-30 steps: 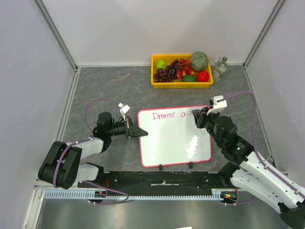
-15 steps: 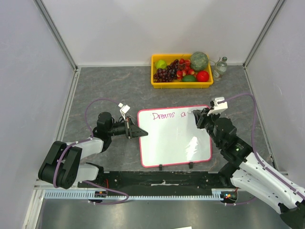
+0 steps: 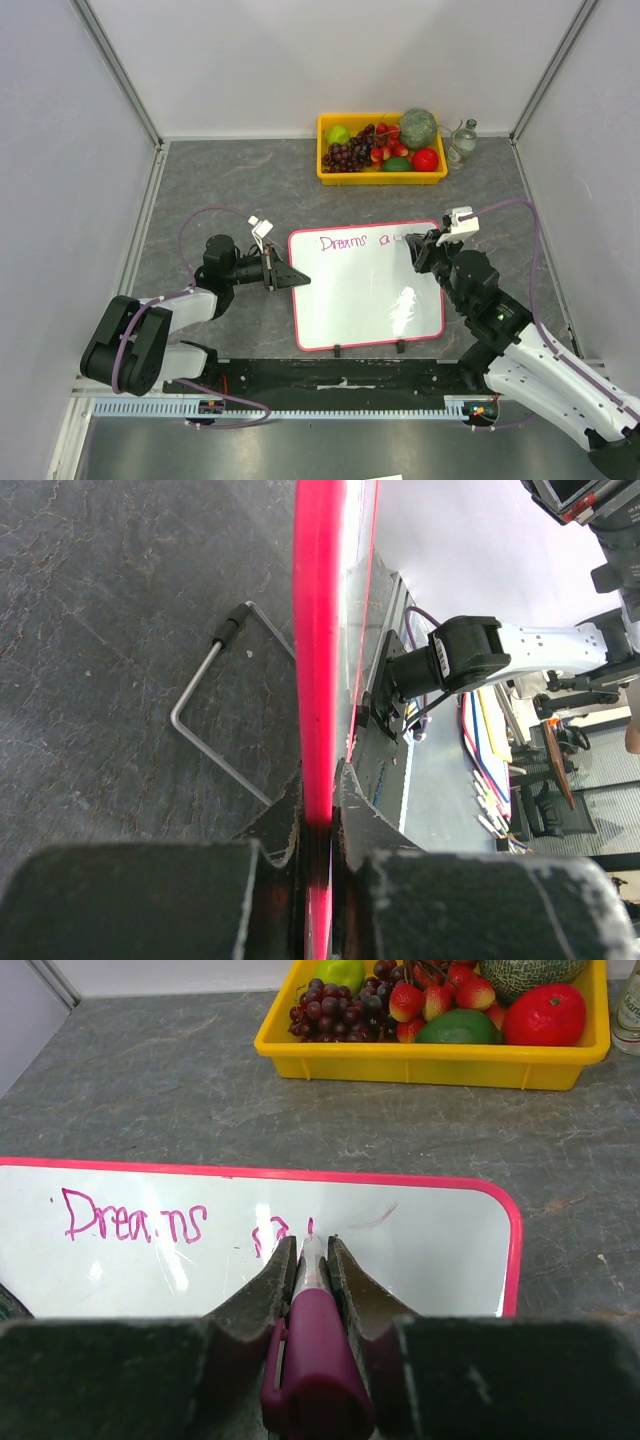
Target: Write a sentence on the whiteboard
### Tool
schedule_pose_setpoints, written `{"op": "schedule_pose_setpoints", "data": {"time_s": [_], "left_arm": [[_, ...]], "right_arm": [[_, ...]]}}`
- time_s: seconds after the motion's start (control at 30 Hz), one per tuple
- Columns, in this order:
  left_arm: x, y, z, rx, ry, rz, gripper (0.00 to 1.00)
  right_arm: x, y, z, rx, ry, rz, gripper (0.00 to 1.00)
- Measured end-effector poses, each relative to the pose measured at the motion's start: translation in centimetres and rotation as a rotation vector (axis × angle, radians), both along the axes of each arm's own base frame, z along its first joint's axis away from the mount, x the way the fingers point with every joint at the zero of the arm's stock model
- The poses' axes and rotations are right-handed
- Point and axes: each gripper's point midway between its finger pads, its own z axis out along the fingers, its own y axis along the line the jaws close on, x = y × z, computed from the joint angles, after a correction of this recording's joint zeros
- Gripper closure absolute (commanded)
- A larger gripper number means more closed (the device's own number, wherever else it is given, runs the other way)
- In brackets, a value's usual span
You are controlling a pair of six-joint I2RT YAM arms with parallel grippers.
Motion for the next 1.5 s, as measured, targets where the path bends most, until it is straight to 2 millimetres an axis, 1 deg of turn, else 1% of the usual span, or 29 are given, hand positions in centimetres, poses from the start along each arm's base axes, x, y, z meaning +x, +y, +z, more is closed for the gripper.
{"op": "schedule_pose_setpoints", "data": {"time_s": [0.27,0.47,0.67,1.07,1.5], "left_arm": [[0.0,0.0,0.0,0.000,0.000,-0.001,0.98],[0.0,0.0,0.0,0.000,0.001,-0.001,0.98],[0.0,0.0,0.0,0.000,0.001,0.000,0.98],[0.0,0.0,0.0,0.001,0.002,0.000,0.98],[0.0,0.0,0.0,0.000,0.002,-0.001,0.98]], "right_arm": [[-0.7,0.2,-0.4,-0.007,0.018,0.035,1.00],[-0.7,0.2,-0.8,-0.009,0.024,0.035,1.00],[-0.4,0.1,-0.7,-0.011,0.021,0.020,1.00],[0.6,0.1,0.1,-0.009,0.002,-0.021,1.00],[0.7,-0.5,0.3,-0.009,-0.008,-0.048,1.00]]}}
